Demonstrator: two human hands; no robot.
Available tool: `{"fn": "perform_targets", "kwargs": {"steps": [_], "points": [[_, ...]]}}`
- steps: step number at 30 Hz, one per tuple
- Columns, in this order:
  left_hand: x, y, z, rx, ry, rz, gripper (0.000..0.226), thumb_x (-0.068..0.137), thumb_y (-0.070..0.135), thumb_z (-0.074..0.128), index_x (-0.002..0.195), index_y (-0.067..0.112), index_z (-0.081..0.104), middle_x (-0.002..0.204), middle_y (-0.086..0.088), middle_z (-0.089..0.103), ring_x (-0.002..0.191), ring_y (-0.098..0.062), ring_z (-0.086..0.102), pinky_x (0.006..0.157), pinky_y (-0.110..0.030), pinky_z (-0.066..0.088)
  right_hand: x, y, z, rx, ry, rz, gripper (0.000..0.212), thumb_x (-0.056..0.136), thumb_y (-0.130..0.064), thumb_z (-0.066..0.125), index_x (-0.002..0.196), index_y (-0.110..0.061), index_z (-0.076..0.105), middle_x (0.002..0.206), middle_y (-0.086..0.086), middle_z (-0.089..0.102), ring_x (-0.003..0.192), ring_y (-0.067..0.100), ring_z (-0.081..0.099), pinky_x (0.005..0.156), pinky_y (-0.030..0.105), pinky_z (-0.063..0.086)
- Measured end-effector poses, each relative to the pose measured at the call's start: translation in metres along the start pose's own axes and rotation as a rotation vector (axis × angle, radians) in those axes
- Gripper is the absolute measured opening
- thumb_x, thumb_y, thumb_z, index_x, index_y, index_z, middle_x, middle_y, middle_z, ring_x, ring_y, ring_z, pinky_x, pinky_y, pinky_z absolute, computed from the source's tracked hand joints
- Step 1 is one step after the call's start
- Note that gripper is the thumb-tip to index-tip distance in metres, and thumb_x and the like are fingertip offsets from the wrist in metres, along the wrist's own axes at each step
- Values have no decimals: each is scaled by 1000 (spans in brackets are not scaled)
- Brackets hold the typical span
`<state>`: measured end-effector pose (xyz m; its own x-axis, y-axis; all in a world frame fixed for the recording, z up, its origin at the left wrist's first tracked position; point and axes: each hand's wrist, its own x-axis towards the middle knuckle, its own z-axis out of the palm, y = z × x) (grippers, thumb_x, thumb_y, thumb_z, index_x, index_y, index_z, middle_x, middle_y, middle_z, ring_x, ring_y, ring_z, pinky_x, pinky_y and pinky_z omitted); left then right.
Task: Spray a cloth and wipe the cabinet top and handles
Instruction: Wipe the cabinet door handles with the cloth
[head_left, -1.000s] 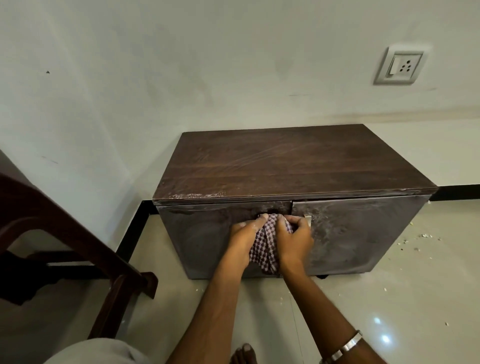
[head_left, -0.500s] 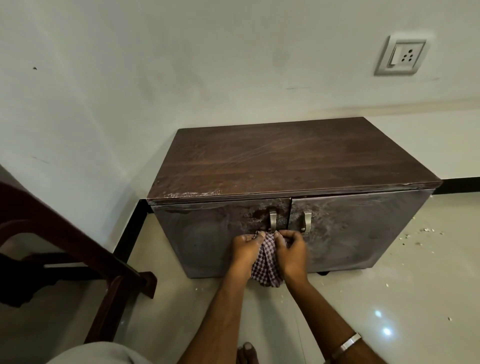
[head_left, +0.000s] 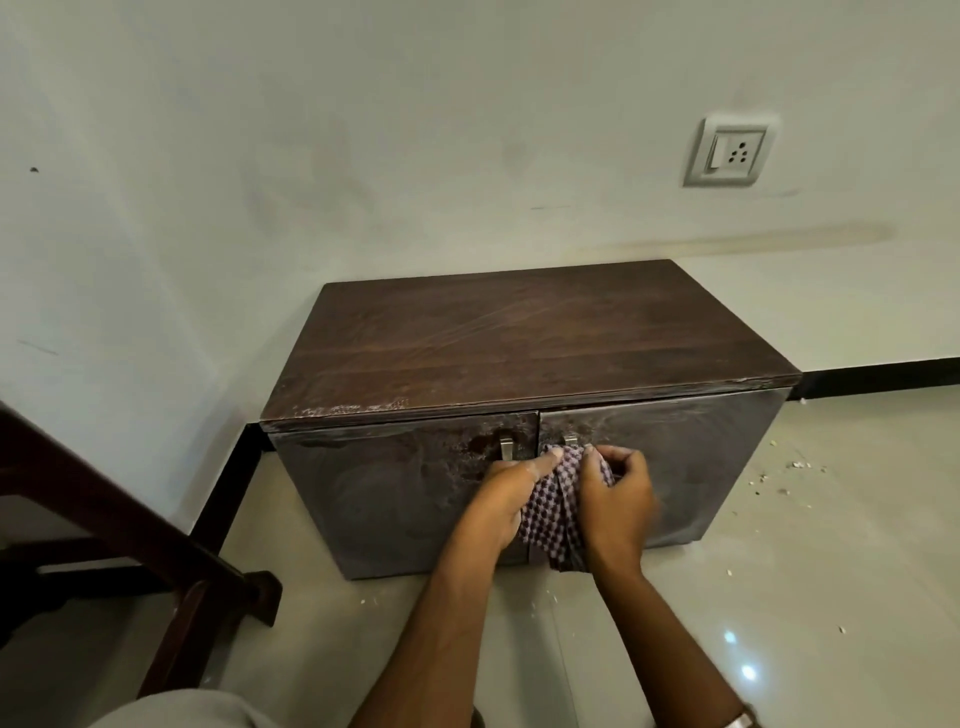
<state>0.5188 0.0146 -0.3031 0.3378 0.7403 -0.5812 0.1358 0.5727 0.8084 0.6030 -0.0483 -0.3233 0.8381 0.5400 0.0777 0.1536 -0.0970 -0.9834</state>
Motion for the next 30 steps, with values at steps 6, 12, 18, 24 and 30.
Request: {"fn": "perform_targets", "kwargs": {"steps": [6,12,18,24,30], "points": [[6,3,12,-136,128,-4,47,75,37,77,109,6,68,97,-14,74,85,-29,72,79,-44,60,30,-23,9,-166,-58,2,9,86,-22,67,91,-15,64,88,0,66,85,16,61,77,30,49],[8,1,20,-186,153,-16,50,71,34,81,109,3,69,98,-13,74,83,-27,72,78,-41,60,37,-15,9,-175,-73,48,10,83,-24,69,87,-16,63,88,1,67,86,18,63,76,30,50],[10,-1,20,-156,179,-8,41,79,32,75,107,3,69,98,-13,74,84,-25,71,71,-33,58,31,-12,9,-203,-62,-7,10,84,-27,66,88,-18,64,87,-2,67,85,16,62,76,34,52],[12,-2,19,-164,194,-8,54,76,37,75,119,5,63,106,-12,72,91,-27,70,77,-36,59,36,-11,7,-140,-102,37,11,84,-27,68,85,-16,67,83,-2,69,83,15,64,76,33,53],[11,-8,18,-79,162,26,45,82,35,72,115,5,66,108,-13,72,95,-26,69,84,-34,56,26,8,6,-3,-93,65,7,90,-23,63,89,-17,66,86,-1,68,85,15,64,77,32,53]]}}
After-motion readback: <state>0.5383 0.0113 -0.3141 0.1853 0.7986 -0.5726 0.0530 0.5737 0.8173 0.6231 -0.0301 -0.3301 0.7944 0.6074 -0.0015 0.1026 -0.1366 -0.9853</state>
